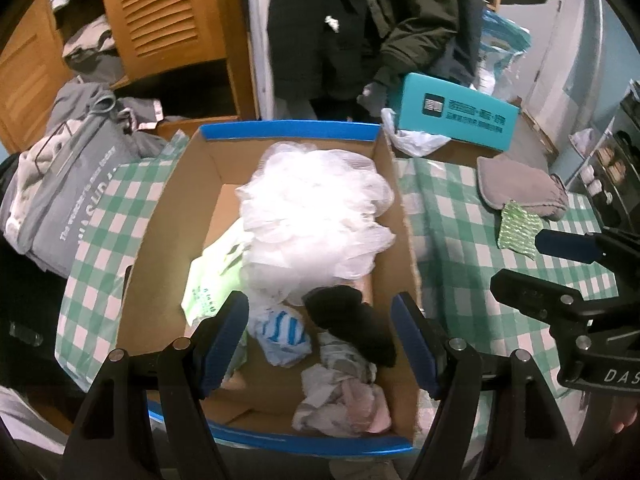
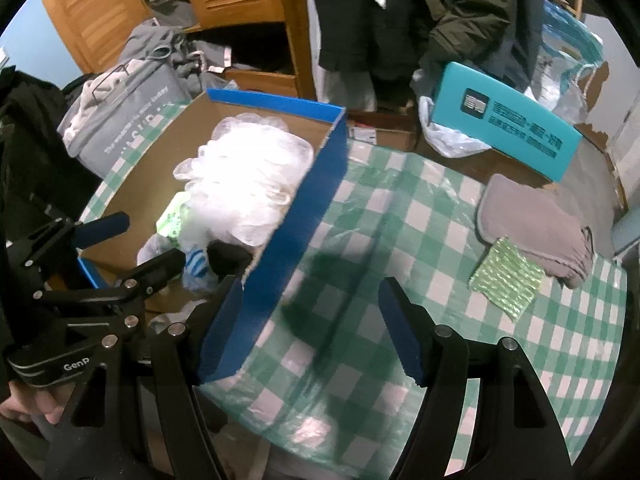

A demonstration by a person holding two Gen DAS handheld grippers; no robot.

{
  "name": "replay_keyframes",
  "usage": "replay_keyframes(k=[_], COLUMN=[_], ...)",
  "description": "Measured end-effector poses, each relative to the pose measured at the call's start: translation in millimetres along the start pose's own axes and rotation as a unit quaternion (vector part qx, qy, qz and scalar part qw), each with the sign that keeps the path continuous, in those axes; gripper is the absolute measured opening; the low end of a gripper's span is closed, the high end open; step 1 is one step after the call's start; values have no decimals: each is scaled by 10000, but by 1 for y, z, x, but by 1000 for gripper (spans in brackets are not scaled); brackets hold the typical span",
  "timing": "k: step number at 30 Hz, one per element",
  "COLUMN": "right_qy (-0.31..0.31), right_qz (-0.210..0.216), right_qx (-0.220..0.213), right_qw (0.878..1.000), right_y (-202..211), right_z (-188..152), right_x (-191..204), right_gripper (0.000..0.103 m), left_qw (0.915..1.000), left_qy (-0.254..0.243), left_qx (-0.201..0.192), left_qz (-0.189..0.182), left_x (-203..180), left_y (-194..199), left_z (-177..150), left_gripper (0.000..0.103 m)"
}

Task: Organize soft objects
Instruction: 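Move both tools back over the table toward the grey mitt and green scrubber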

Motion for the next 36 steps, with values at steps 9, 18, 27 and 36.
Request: replay_keyframes(k=[9, 18, 27, 36], right_qy=[-169, -326, -628, -920], right_qz=[-114, -202, -304, -366], right_qx=[-83, -205, -250, -330], right_qw=[9998, 9991, 9973, 9945], right_y=[16, 32, 44, 55], right_z=[-12, -25, -46, -66], right_x=[-26, -52, -88, -122], right_gripper=[74, 74, 74, 74], left_qw=[9996, 9977, 9948, 9907], left_qy=[-294, -672, -1012, -1356], left_qx=[12, 0, 21, 28], left_qz=[-48, -74, -107, -69], left_x=[-29, -66, -102, -140], left_y=[2, 4, 4, 4], left_z=[1, 6, 7, 7], left_gripper=[76, 76, 79, 79])
Point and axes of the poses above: each gripper's, at about its wrist camera, not at the fingertips, and y roughly against the way its jaws point, x to its left, z to its top, the point moved 4 cm from there along -y, roughly the way its jaws point, and after that the axes turned 4 degrees about -z, right-handed, at the moved point
